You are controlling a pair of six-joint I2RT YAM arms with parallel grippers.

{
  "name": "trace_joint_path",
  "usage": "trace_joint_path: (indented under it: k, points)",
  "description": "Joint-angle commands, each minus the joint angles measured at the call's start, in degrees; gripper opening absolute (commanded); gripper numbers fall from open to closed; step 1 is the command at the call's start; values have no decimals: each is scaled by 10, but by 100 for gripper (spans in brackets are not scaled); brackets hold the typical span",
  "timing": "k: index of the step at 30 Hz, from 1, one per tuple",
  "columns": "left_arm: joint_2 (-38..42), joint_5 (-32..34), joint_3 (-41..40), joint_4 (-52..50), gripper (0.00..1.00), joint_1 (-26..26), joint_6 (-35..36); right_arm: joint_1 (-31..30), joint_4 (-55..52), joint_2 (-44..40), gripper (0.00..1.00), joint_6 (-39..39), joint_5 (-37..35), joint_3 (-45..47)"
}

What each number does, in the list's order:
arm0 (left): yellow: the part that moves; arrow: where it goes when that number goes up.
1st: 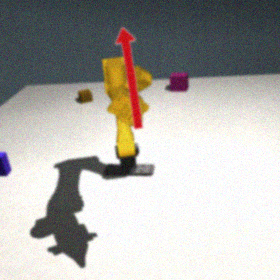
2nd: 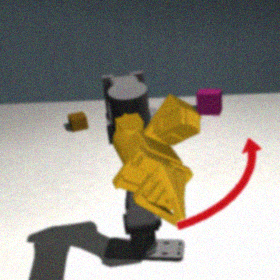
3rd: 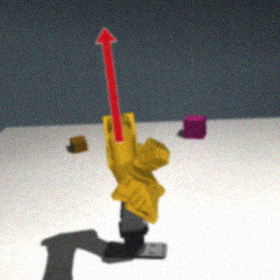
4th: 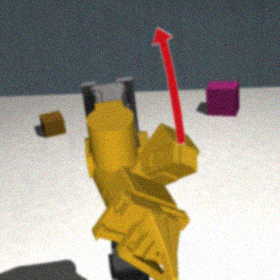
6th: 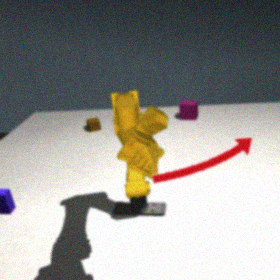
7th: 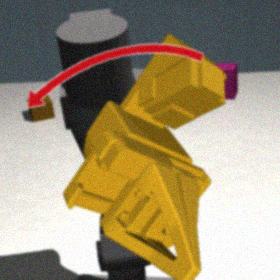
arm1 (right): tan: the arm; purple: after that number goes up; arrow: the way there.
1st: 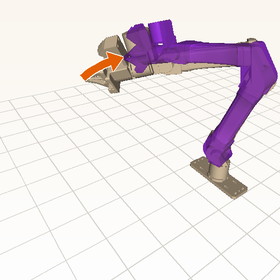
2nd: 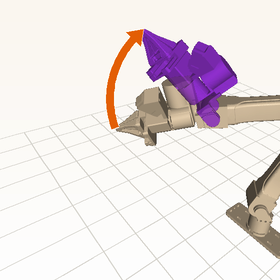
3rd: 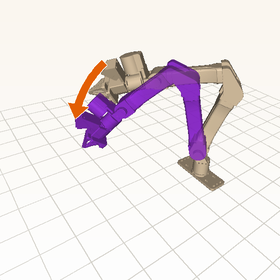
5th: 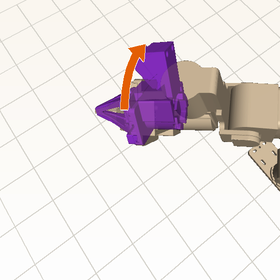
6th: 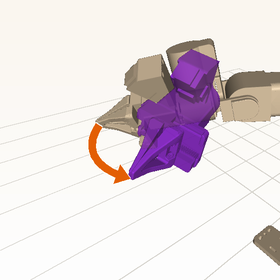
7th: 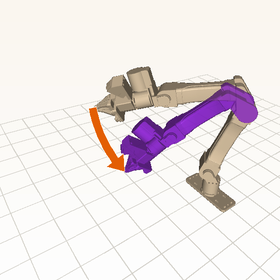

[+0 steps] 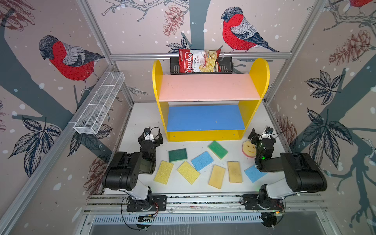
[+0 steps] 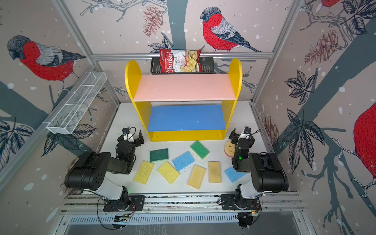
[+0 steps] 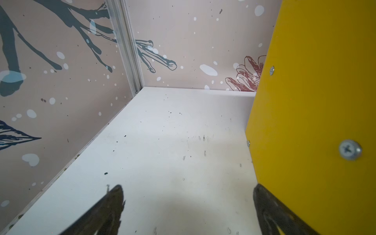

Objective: Arrange cleaning sponges on a shelf
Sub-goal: Move the shelf to the top-center of the table.

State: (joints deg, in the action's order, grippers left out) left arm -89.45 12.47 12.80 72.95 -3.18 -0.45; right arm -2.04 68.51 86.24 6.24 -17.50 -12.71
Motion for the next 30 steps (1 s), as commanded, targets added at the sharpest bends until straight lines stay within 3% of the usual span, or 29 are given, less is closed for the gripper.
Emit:
trace_joint_path:
  k: [1, 28, 30]
  points:
    - [0, 7, 1, 30, 98, 0, 4, -3, 17, -3, 100, 0, 2, 0]
    - [1, -3, 3, 30, 98, 4, 2, -2, 17, -3, 100, 2, 3, 0]
    - [29, 12, 13, -15, 98, -4, 6, -15, 25, -16, 100, -13, -31, -2]
